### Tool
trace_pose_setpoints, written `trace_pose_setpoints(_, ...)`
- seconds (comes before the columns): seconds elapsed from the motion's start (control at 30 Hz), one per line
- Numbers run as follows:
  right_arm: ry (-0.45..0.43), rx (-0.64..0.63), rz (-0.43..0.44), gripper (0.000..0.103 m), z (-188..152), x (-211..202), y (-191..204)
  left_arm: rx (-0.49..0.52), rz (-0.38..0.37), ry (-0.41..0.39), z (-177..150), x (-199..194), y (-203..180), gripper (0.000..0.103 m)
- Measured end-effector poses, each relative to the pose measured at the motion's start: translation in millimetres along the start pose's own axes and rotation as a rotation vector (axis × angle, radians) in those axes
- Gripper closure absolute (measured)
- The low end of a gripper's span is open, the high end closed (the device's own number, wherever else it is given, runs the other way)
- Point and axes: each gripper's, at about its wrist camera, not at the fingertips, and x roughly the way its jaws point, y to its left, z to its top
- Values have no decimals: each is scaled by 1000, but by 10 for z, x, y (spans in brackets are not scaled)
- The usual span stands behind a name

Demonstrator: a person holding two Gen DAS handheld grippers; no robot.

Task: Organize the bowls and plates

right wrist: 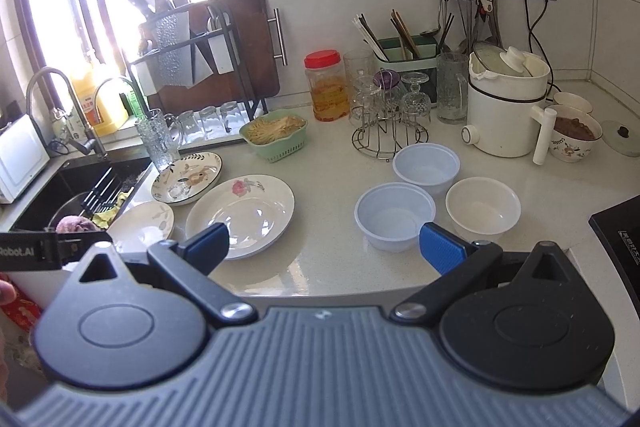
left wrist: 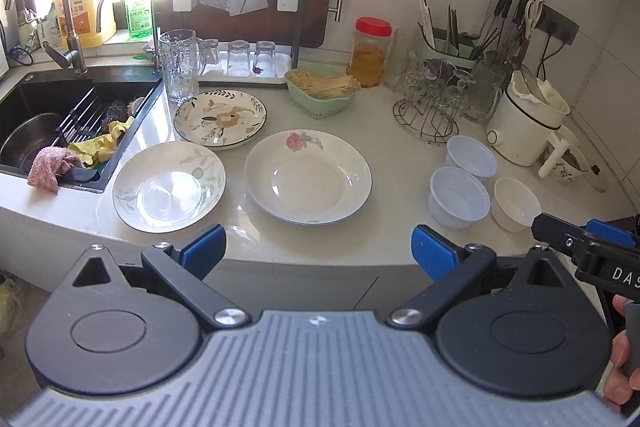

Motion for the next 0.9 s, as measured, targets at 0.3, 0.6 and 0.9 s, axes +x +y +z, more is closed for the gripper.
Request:
trace_pose_setpoints(0.3, -1, -9, 11, 0, -21, -23, 16, 1, -1, 24, -2, 40, -26, 2)
trace_pose_setpoints(0.6, -31, -17, 46, 0, 74, -78, 12, -55, -20, 12, 48, -23, 26, 2)
trace_pose_setpoints(0.9, -5, -4, 55, 0, -8, 98, 97, -29, -31, 74, 79, 213, 92, 2)
